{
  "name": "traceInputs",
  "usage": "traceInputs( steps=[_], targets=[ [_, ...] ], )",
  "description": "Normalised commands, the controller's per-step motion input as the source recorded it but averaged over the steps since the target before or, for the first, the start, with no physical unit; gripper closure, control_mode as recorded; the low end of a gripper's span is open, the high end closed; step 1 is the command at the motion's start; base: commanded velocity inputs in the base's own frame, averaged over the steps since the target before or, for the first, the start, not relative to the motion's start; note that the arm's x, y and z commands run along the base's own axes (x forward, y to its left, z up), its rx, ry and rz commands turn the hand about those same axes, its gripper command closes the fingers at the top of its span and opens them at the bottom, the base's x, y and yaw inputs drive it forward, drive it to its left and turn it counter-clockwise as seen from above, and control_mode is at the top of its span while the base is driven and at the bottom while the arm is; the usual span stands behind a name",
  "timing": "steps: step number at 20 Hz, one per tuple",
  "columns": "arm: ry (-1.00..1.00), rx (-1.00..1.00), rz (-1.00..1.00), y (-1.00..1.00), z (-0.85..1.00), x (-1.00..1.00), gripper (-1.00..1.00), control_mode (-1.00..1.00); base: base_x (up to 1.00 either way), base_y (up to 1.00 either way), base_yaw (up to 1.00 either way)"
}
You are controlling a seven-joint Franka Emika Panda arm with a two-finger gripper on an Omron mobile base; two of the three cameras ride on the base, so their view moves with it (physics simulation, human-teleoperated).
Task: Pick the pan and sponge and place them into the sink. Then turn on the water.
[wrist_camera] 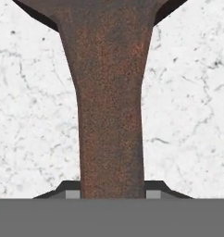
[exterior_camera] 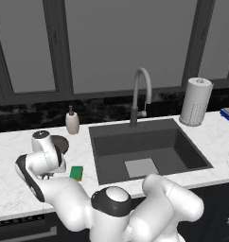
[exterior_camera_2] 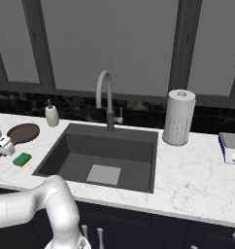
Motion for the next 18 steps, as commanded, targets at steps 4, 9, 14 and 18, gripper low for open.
traceInputs(
  steps=[4, 9, 14, 18],
  targets=[
    [0.00, 0.00, 0.00, 0.00, 0.00, 0.00, 1.00, -1.00, 0.00, 0.00, 0.00],
    [-0.02, -0.01, 0.00, -0.08, 0.37, -0.25, 1.00, -1.00, 0.00, 0.00, 0.00],
    [0.00, -0.01, 0.00, -0.18, 0.72, -0.60, 1.00, -1.00, 0.00, 0.00, 0.00],
    [0.00, 0.00, -0.02, -0.35, 0.70, -0.60, 1.00, -1.00, 0.00, 0.00, 0.00]
  ],
)
